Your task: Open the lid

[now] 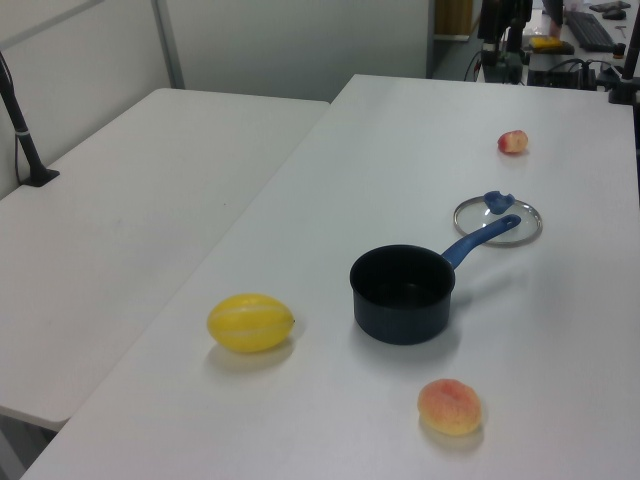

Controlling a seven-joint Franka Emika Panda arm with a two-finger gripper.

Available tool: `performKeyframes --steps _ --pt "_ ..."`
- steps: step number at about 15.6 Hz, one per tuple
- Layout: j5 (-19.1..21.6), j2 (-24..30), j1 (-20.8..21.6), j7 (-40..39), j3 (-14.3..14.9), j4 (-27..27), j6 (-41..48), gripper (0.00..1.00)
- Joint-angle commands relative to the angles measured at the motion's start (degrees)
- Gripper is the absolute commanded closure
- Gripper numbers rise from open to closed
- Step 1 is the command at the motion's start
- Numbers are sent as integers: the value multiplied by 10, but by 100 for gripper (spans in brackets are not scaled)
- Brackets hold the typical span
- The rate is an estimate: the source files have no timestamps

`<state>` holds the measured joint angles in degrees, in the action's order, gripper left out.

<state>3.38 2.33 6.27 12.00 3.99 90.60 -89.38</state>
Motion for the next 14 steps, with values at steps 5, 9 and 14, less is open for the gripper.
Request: performKeyframes --steps 5,9,14 --pt "9 4 -10 -137 -11 22 -77 0" --pt "10 4 -17 -203 -6 31 -111 0" --pt "8 4 -19 -201 -5 31 -105 0"
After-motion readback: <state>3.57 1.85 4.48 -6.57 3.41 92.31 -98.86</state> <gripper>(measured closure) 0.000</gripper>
